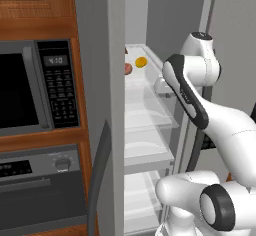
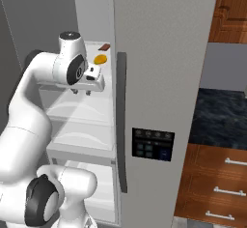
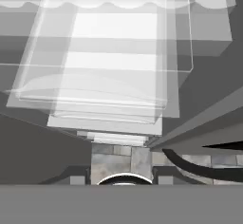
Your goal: Pick the mango and peach from the fridge and place them on the plate next to the blender to make a fruit smoothie.
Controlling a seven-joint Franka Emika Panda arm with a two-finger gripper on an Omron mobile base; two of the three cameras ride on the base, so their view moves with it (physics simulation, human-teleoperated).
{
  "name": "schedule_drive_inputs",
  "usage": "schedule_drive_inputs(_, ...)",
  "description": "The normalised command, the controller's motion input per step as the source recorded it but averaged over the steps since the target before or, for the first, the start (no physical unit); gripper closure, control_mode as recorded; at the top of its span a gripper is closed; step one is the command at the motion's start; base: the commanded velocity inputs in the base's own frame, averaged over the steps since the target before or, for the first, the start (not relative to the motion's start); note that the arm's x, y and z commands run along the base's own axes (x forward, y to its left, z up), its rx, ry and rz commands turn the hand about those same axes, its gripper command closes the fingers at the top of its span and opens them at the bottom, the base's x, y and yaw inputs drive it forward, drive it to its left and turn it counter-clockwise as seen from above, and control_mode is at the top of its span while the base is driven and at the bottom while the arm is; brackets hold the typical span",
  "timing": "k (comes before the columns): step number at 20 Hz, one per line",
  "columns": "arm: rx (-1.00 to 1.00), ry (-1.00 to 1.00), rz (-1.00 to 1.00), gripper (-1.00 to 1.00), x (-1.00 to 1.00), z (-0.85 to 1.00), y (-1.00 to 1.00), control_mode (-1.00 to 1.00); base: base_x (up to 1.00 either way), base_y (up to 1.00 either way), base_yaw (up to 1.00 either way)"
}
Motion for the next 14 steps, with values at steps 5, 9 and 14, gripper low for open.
schedule_drive_inputs(5,0.00,-0.09,0.00,-1.00,-0.21,0.07,0.00,-1.00,0.00,0.00,0.00)
schedule_drive_inputs(9,-0.03,-0.23,-0.01,-1.00,-0.54,0.71,0.20,-1.00,0.00,0.00,0.00)
schedule_drive_inputs(14,-0.08,-0.29,0.04,-1.00,0.09,0.66,0.63,-1.00,0.00,0.00,0.00)
